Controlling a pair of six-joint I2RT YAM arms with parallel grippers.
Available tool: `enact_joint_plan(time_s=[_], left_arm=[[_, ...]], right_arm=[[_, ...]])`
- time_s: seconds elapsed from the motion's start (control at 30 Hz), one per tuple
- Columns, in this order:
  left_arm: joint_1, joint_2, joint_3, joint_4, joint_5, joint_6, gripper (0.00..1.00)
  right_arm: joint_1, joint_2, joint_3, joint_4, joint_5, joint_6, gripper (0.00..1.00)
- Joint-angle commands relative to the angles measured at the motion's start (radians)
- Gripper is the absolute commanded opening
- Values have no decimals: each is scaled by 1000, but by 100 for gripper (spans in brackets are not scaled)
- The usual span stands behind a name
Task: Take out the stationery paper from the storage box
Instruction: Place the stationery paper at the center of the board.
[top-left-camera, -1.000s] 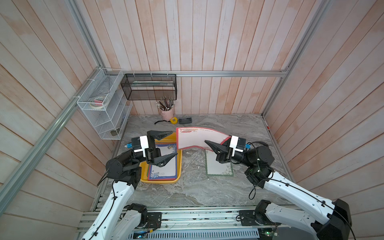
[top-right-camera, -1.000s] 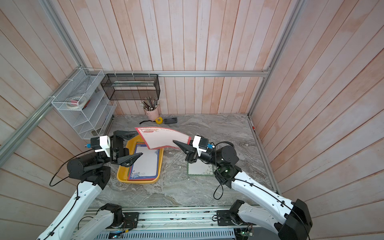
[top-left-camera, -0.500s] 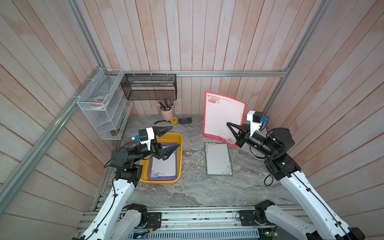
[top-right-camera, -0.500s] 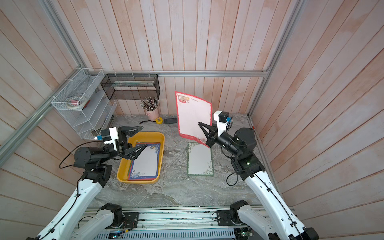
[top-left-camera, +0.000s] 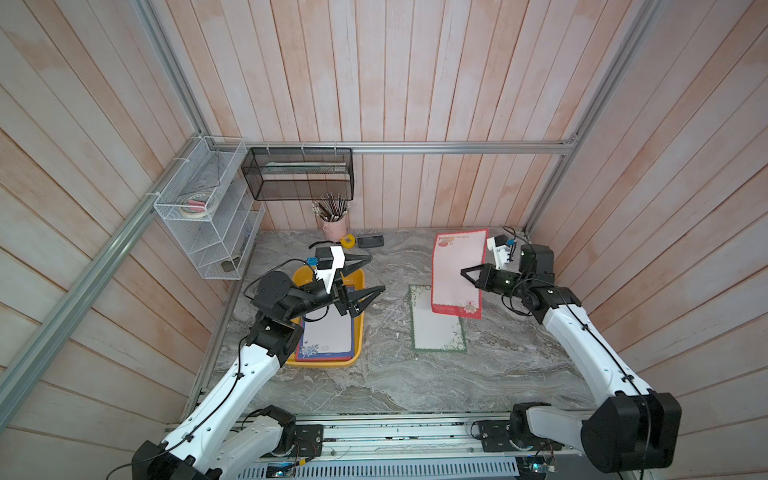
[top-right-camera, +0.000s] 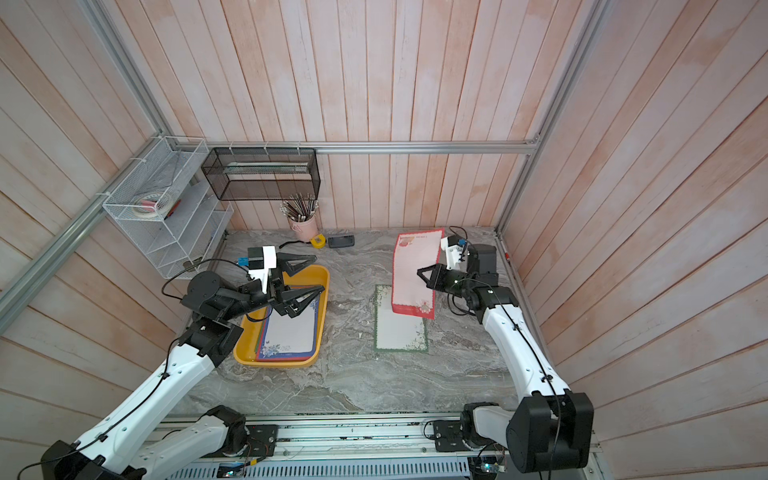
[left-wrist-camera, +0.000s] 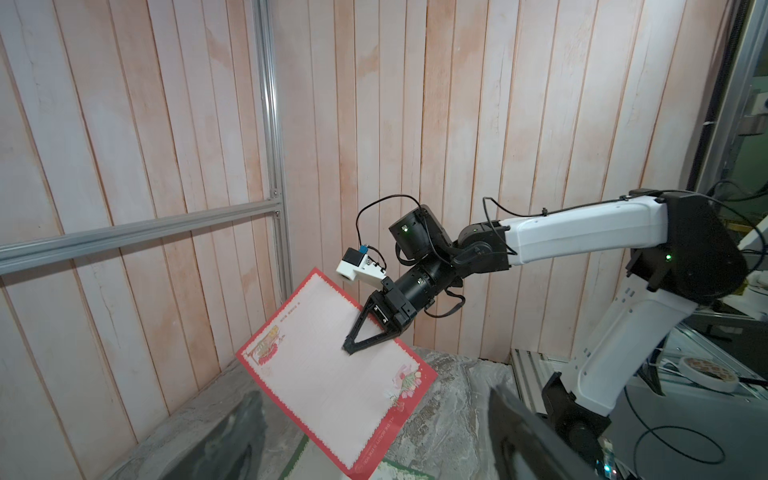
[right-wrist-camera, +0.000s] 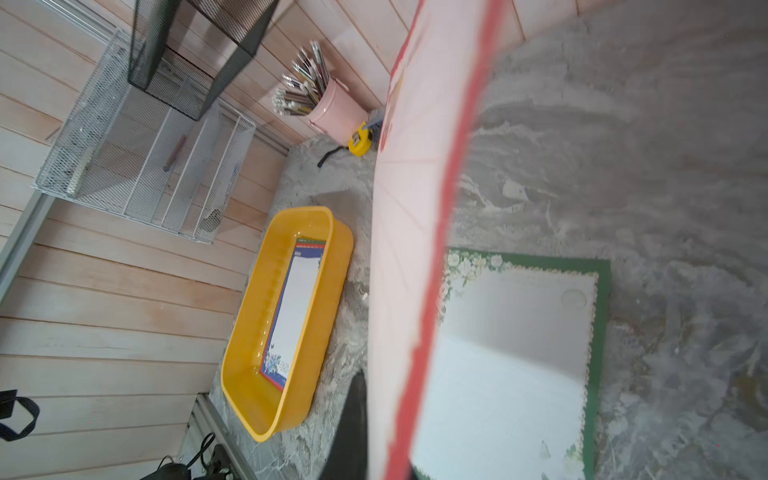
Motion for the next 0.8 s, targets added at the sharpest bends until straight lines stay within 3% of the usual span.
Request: enact_joint_plan(time_s=[0.0,0.23,0.77], left_arm=[[-33,9,37,-114,-74,107,85],[-59,9,42,-162,-117,161,85],[-66,4,42,-190,-150,204,85]], right_arm=[[-2,29,-32,-25,-79,44,0],[-2,122,-76,-6,-160,53,0],[21,307,-87,69,-216,94,0]])
